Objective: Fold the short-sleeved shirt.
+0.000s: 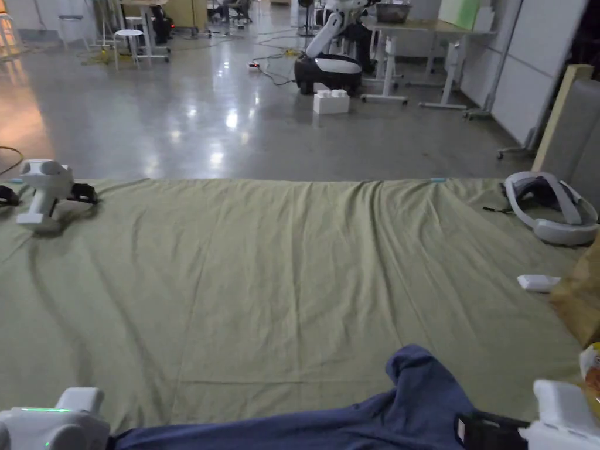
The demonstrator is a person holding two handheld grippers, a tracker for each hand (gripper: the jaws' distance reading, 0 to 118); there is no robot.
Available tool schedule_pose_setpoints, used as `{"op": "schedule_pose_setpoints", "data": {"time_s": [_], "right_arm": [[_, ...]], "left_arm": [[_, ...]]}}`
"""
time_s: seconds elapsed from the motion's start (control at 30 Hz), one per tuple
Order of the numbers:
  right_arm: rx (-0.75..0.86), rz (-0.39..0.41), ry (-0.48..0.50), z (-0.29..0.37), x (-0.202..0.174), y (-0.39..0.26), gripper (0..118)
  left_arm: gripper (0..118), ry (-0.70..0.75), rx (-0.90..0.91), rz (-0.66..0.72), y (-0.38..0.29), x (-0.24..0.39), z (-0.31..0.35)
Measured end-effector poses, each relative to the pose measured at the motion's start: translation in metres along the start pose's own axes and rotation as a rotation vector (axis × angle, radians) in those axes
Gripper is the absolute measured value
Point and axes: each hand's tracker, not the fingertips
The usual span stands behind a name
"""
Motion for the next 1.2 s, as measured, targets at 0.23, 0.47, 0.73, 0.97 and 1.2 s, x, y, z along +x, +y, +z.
{"op": "schedule_pose_setpoints", "data": {"time_s": [0.23, 0.47, 0.73, 0.97, 1.2], "right_arm": [[-0.362, 0.051, -0.174, -0.127, 0.047, 0.033, 85], [-0.282, 0.184, -0.190, -0.107, 0.012, 0.010, 3], [-0.107, 0.071, -0.033, -0.004, 0.023, -0.008, 3], [-0.026, 0.009, -0.009, 0.101, 0.031, -0.103, 3], [-0.110, 0.027, -0.075, 0.091, 0.025, -0.162, 3]], "left_arm": [[9, -0.020, -0.014, 0.013, 0.005, -0.007, 0.000], [9, -0.051, 0.008, 0.050, -0.001, -0.012, 0.002], [9, -0.263, 0.259, 0.177, -0.057, -0.057, 0.115], [9, -0.294, 0.263, 0.195, -0.169, -0.074, 0.174], [9, -0.280, 0.181, 0.204, -0.222, -0.061, 0.146]]}}
